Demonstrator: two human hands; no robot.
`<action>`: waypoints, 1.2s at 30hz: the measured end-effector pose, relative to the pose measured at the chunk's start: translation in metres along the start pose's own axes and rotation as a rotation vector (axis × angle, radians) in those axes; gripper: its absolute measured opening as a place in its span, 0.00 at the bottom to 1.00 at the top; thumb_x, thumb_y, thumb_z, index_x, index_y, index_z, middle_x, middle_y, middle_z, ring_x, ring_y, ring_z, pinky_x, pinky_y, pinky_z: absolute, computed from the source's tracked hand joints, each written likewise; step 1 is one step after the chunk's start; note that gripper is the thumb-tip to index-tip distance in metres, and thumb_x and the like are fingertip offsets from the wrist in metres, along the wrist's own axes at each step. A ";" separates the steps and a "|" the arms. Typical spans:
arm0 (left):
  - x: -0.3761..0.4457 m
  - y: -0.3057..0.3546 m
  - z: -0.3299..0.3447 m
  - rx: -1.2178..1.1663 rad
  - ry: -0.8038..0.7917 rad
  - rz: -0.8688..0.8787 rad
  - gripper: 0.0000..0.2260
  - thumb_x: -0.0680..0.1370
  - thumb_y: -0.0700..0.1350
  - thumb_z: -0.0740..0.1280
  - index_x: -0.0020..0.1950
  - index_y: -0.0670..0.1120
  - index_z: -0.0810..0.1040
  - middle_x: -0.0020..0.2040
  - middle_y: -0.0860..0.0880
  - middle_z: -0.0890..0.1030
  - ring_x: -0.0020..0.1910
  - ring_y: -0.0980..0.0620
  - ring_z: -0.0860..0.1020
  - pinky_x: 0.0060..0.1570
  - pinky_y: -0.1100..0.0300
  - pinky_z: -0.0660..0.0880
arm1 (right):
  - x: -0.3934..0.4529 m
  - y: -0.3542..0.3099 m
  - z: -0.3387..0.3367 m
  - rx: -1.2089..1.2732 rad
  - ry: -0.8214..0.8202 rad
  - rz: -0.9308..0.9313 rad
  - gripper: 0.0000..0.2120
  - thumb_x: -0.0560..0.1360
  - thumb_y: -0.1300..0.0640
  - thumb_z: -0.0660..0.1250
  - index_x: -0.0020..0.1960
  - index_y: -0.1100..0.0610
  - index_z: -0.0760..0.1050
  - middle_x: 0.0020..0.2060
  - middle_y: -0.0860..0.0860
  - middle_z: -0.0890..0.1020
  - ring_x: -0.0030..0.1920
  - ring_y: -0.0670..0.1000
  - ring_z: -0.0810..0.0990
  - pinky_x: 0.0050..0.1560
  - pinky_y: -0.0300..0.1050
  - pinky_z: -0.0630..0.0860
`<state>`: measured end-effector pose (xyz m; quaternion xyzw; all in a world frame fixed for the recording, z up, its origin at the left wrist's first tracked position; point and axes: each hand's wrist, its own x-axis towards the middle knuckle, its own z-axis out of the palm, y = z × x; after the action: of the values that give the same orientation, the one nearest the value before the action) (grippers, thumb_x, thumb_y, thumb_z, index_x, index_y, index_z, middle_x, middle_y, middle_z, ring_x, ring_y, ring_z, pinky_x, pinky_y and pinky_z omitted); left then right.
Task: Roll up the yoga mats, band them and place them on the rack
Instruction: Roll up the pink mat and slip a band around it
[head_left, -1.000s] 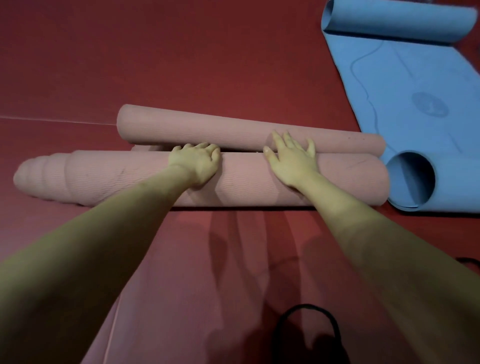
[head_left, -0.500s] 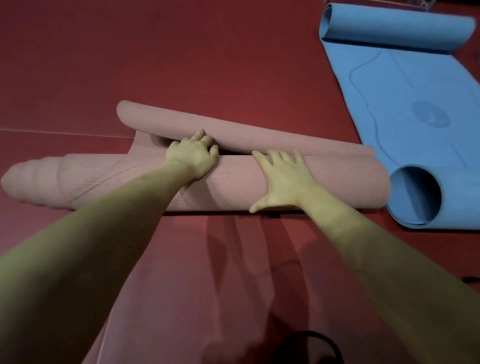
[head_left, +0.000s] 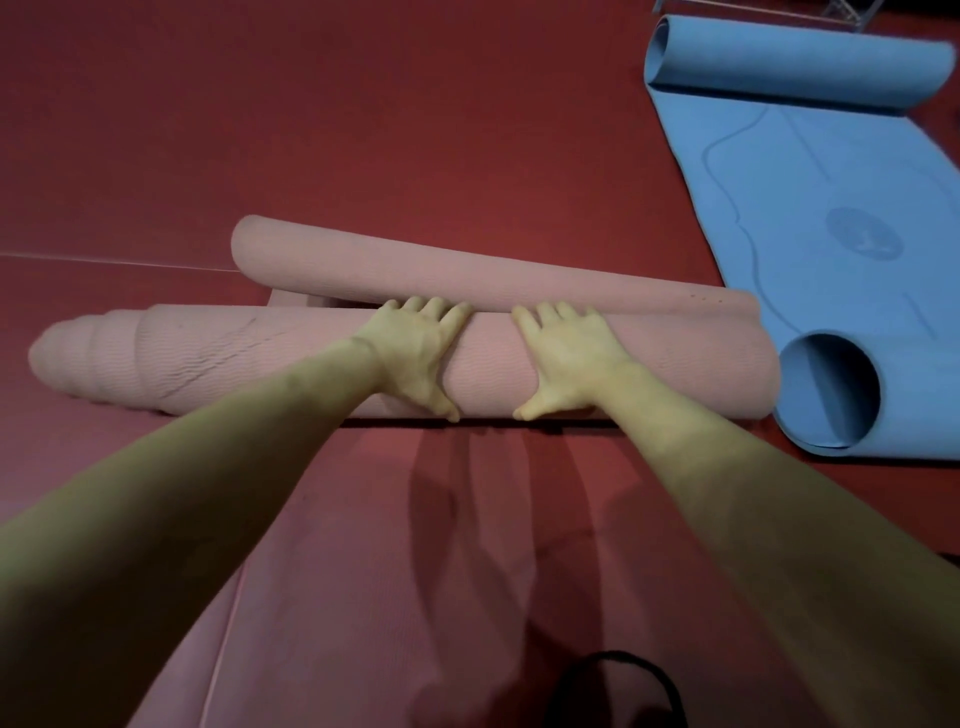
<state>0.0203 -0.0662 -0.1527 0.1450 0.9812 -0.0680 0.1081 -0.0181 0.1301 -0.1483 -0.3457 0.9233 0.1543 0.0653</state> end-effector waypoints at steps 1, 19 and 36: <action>-0.002 0.004 0.001 0.014 0.019 0.003 0.53 0.58 0.70 0.72 0.74 0.46 0.55 0.67 0.45 0.68 0.64 0.43 0.70 0.62 0.47 0.70 | -0.004 -0.002 0.000 -0.017 0.011 -0.005 0.56 0.59 0.30 0.71 0.75 0.59 0.53 0.65 0.57 0.69 0.64 0.58 0.69 0.60 0.58 0.70; -0.093 0.049 0.005 0.001 -0.068 0.132 0.47 0.59 0.74 0.68 0.66 0.45 0.64 0.60 0.47 0.74 0.56 0.45 0.76 0.53 0.52 0.73 | -0.098 -0.044 0.007 0.101 -0.057 -0.117 0.51 0.58 0.24 0.65 0.70 0.54 0.61 0.65 0.54 0.73 0.63 0.56 0.71 0.61 0.52 0.70; -0.087 0.034 0.012 -0.286 0.004 -0.008 0.51 0.56 0.76 0.61 0.71 0.46 0.67 0.60 0.49 0.65 0.59 0.48 0.66 0.62 0.55 0.65 | -0.030 -0.039 0.001 0.394 -0.139 0.497 0.25 0.81 0.48 0.42 0.78 0.50 0.50 0.76 0.56 0.50 0.72 0.60 0.55 0.71 0.57 0.50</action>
<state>0.1138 -0.0596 -0.1474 0.1245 0.9816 0.0726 0.1253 0.0297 0.1212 -0.1520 -0.0790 0.9848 0.0071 0.1544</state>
